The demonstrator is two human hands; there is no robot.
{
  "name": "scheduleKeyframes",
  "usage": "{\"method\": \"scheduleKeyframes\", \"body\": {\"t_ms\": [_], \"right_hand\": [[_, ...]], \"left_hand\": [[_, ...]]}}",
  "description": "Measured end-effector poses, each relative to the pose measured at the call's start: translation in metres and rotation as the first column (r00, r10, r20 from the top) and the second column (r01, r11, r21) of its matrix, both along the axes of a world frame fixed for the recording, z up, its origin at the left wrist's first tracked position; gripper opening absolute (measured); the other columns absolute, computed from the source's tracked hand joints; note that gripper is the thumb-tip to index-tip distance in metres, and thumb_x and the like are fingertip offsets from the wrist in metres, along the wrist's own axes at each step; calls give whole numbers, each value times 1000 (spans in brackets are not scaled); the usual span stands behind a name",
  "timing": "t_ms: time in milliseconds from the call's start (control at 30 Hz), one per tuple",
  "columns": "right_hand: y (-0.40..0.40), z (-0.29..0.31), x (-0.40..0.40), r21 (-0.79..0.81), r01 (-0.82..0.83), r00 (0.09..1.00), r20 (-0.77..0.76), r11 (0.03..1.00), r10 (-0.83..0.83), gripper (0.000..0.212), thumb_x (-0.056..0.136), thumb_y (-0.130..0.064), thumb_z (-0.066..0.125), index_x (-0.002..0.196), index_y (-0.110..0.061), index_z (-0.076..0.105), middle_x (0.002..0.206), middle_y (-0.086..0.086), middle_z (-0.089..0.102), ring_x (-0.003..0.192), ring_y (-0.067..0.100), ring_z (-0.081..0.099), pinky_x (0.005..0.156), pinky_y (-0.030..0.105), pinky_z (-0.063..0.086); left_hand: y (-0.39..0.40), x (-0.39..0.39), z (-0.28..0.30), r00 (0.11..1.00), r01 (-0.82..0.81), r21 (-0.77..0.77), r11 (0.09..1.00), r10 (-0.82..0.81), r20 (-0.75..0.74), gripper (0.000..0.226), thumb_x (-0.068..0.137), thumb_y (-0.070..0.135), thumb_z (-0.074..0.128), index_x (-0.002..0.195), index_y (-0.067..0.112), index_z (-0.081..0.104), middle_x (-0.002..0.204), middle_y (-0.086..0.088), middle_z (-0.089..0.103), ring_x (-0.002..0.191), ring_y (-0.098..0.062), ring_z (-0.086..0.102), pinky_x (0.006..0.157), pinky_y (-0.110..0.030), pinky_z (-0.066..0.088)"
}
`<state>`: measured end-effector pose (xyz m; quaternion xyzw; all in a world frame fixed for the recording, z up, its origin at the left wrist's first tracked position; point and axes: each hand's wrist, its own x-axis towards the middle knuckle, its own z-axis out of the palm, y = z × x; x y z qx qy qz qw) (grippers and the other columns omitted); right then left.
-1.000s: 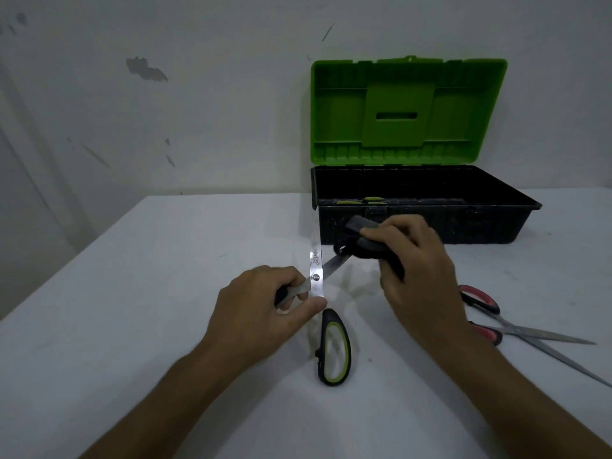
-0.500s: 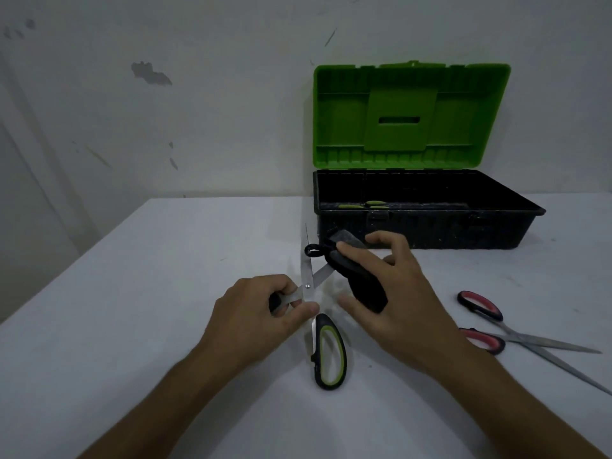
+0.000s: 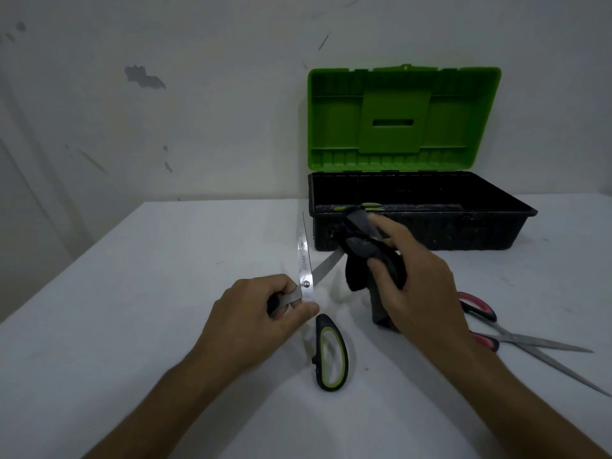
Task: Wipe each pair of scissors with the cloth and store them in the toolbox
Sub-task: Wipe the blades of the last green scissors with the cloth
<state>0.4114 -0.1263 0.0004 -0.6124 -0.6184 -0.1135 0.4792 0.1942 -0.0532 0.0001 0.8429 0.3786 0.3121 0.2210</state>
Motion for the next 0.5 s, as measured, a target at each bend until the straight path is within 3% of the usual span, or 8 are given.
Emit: {"method": "scheduleKeyframes", "body": {"t_ms": [100,200,267,367,433,500], "right_hand": [[-1,3,1,94,52,997,-54,994,-47,46,92,-12,63,136,-21,53,114,-2,62,101,15,58,86,26,49],[0,2,-6,103,104,992,55,989,-110,43,94,-16,58,136,-24,55,105,-3,54,91,15,45,79,15,38],[3,-5,-15,23,66,984,165,998,-69,43,95,-25,51,138,-27,54,106,-3,48,92,12,43,77,20,42],[0,-12,-28,-185,-47,977,194,982,84,52,94,-50,40,145,-39,41,127,-5,34,109,12,44,86,34,50],[-2,-14,-31,-257,-96,981,139,962,135,57,94,-62,26,148,-48,28,143,-12,18,119,4,35,97,28,42],[-3,-14,-31,-254,-106,982,128,961,142,53,97,-57,22,149,-48,24,151,-11,11,118,-1,32,98,25,39]], "left_hand": [[-1,0,1,996,-35,44,998,39,-76,39,76,63,61,57,34,45,51,9,46,49,-9,42,51,-19,29],[-4,1,2,992,-55,43,998,59,-110,40,79,60,62,57,32,43,50,7,44,48,-8,42,50,-18,29],[-7,3,3,991,-63,63,996,70,-113,41,79,59,63,55,33,41,50,7,44,49,-9,42,50,-18,28],[-7,1,6,990,-71,92,993,82,-111,39,79,59,62,56,35,42,52,8,47,51,-8,45,50,-18,28],[-3,-1,5,992,-78,90,993,86,-91,37,78,58,63,57,35,43,52,9,48,52,-8,47,50,-19,28],[0,-2,3,994,-78,105,991,86,-74,35,77,58,62,59,34,44,53,9,47,53,-8,46,51,-21,31]]}}
